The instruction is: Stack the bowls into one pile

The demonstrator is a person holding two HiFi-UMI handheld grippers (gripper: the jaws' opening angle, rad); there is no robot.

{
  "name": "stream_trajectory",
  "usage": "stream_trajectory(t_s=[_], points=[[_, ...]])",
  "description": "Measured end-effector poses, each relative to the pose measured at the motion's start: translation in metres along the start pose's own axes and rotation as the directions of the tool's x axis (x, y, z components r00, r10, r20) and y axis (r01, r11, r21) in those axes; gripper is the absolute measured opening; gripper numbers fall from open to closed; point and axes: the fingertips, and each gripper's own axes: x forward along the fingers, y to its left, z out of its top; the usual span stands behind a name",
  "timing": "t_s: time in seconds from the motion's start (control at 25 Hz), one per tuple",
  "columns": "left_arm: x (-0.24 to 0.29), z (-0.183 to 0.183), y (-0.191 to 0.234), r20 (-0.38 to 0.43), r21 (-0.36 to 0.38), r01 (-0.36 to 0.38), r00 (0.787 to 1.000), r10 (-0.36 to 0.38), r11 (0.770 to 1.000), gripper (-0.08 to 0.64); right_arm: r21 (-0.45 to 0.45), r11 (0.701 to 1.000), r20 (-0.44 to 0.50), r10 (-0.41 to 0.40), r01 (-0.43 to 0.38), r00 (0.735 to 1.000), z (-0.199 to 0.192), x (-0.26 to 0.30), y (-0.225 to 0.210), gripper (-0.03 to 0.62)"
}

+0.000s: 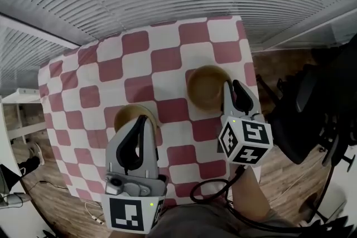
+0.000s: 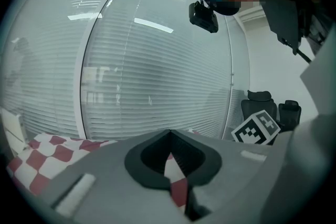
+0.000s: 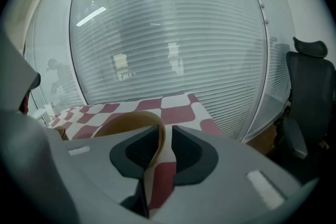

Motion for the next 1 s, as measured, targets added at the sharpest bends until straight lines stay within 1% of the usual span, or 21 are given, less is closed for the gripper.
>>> stream_trajectory(t_s=[0.24,0.32,0.4,0.52,0.68,0.88,1.0], points=[[0.001,-0.012,-0.005,-0.039,-0.012,-0.005,0.999,0.005,1.000,0.000,0.015,1.000,-0.015,0.011,-0.011,1.000,-0.009,0.002,-0.004,0.067],[-0.001,-0.014,-0.005,-0.049,-0.016,-0.009,0.999,0.008,1.000,0.000,0.026,0.999,-0.008,0.026,-0.025,1.000,-0.006,0.001,-0.002,0.060],[-0.004,-0.011,-0.003,-0.040,-0.010,-0.019,0.999,0.019,1.000,0.000,0.048,0.998,0.006,0.048,-0.049,0.999,-0.002,-0.001,0.002,0.051],[-0.012,0.002,0.001,-0.004,0.005,-0.038,0.999,0.038,0.999,0.000,0.073,0.994,0.027,0.077,-0.079,0.997,0.006,-0.009,0.010,0.043],[-0.033,0.025,0.009,0.047,0.005,-0.058,0.997,0.057,0.998,0.000,0.089,0.989,0.068,0.109,-0.115,0.992,0.028,-0.029,0.027,0.043],[-0.069,0.059,0.021,0.141,0.003,-0.095,0.986,0.094,0.995,0.000,0.040,0.985,0.150,0.161,-0.169,0.975,0.070,-0.059,0.063,0.043],[-0.102,0.075,0.028,0.171,0.001,-0.106,0.980,0.104,0.994,0.000,0.020,0.981,0.180,0.188,-0.195,0.966,0.085,-0.086,0.092,0.044]])
